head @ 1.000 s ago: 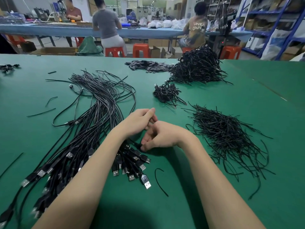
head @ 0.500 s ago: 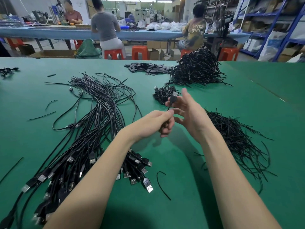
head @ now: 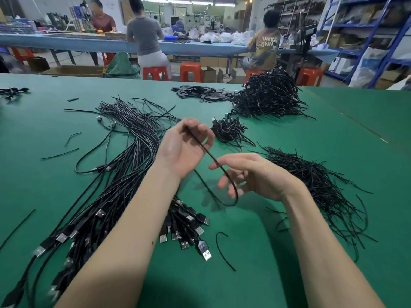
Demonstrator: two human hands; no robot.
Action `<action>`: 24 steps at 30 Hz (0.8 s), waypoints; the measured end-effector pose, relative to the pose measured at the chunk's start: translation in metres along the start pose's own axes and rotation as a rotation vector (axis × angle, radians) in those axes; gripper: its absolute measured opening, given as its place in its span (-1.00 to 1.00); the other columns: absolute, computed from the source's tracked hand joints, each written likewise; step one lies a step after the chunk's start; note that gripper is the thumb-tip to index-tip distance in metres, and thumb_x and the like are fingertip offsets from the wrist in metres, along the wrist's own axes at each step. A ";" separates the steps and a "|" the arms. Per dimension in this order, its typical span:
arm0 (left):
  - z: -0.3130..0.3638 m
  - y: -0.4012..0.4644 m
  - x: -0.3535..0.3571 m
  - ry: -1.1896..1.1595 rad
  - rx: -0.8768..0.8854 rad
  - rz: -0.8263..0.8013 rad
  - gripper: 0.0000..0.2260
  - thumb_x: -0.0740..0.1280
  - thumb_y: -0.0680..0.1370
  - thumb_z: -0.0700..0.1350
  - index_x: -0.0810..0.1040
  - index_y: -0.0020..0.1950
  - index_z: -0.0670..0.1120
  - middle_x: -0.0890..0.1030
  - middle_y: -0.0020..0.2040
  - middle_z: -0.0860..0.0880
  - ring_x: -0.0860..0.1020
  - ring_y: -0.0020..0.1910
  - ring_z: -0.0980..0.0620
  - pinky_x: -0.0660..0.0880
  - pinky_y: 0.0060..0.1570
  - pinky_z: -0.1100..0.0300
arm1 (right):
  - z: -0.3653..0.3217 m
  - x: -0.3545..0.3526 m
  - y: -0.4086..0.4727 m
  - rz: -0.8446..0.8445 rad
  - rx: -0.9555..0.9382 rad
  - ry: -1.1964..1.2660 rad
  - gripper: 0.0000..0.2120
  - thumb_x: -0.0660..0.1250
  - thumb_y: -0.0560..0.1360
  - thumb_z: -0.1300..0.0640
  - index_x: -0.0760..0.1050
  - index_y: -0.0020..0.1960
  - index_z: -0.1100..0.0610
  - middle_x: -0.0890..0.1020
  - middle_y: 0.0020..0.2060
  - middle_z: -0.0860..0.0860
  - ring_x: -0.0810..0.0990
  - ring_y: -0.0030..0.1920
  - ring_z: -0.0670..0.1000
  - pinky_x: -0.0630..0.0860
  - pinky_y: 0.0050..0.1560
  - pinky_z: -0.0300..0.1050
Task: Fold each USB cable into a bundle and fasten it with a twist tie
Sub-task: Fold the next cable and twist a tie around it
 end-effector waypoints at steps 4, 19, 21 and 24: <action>0.000 -0.008 0.013 0.009 -0.073 -0.118 -0.62 0.07 0.71 -0.07 0.41 -0.28 -0.05 0.44 -0.39 0.10 0.41 -0.46 0.15 0.49 -0.35 0.29 | 0.026 -0.004 -0.006 -0.039 0.187 -0.025 -0.78 0.43 0.53 0.01 0.67 0.13 0.07 0.66 -0.24 0.09 0.60 -0.34 -0.04 0.52 -0.33 -0.29; -0.045 0.004 -0.002 1.034 -0.085 -0.069 -0.62 -0.01 0.74 -0.05 0.60 0.08 -0.09 0.72 -0.06 0.01 0.65 -0.02 0.05 0.52 0.22 0.12 | -0.042 -0.027 -0.001 0.607 -0.208 -0.042 -0.80 0.28 0.58 0.29 0.50 -0.11 0.02 0.64 -0.27 -0.07 0.50 -0.41 -0.12 0.44 -0.41 -0.28; -0.034 0.005 -0.001 0.796 -0.037 -0.008 -0.59 -0.03 0.74 -0.06 0.54 0.26 -0.23 0.69 0.00 -0.07 0.62 -0.06 0.02 0.55 0.08 0.18 | -0.038 -0.013 0.004 0.418 -0.175 0.097 -0.81 0.23 0.61 0.31 0.47 -0.10 0.06 0.60 -0.28 0.00 0.54 -0.35 -0.05 0.51 -0.37 -0.22; -0.015 0.004 -0.005 0.523 0.007 0.047 -0.55 -0.05 0.74 -0.05 0.40 0.41 -0.31 0.56 0.32 -0.25 0.57 0.26 -0.19 0.54 0.21 0.06 | -0.022 0.005 0.003 0.124 -0.062 0.211 -0.88 0.24 0.63 0.27 0.41 -0.07 0.13 0.63 -0.29 0.10 0.66 -0.18 0.08 0.63 -0.13 -0.06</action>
Point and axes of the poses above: each hand's wrist, its own y-axis towards the middle knuckle, its own x-axis out of the palm, z = x × y, the point moved 7 cm from there along y, towards the middle knuckle
